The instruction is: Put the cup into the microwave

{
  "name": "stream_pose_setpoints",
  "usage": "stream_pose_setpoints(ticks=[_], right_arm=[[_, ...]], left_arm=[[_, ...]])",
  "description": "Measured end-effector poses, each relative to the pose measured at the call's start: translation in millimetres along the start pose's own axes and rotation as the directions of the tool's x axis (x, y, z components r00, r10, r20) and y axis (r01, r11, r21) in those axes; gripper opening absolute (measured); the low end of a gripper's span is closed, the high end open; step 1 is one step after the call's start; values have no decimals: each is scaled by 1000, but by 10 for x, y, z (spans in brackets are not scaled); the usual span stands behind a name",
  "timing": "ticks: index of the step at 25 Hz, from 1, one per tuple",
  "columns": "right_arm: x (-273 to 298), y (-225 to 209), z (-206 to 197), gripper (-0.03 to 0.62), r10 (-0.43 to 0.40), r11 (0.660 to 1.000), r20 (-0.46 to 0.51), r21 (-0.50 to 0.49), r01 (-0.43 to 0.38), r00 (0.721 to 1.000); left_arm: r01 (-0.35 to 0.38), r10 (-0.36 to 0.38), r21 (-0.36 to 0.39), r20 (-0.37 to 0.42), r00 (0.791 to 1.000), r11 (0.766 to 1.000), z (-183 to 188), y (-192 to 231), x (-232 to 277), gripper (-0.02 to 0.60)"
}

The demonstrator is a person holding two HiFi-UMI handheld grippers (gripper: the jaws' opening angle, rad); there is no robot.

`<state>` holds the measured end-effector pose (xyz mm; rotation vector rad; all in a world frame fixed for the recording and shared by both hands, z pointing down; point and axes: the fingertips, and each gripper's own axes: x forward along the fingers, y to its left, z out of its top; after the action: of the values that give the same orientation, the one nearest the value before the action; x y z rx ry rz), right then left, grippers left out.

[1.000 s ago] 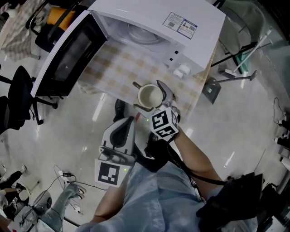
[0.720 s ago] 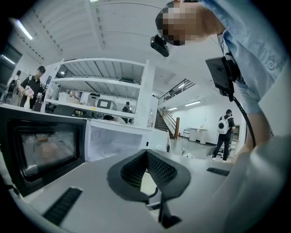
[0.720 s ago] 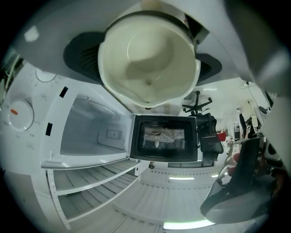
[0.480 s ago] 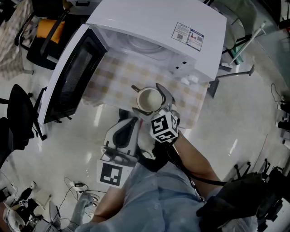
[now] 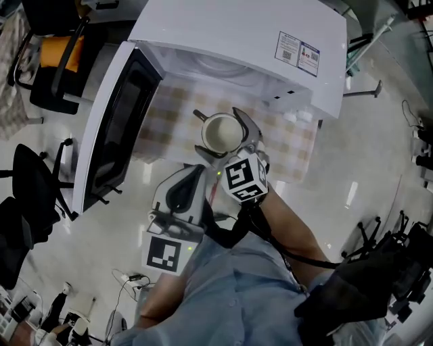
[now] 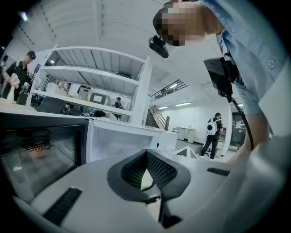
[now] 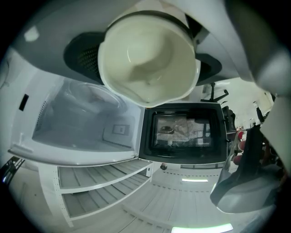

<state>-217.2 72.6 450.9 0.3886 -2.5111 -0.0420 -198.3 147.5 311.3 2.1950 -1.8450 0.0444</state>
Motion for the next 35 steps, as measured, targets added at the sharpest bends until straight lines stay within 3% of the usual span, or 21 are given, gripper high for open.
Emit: stream_pose_setpoints(ticks=[20,35], right_arm=[[474,-686,521,551,-156,986,-18,50,157,988],[780,-1220,514,551,-247,964,-80,86,253,966]], left_arm=[[153,-153,-15,-2,988,988,301,534,385,5],[187,-188,-31,-48,981,982,309,883,628,5]])
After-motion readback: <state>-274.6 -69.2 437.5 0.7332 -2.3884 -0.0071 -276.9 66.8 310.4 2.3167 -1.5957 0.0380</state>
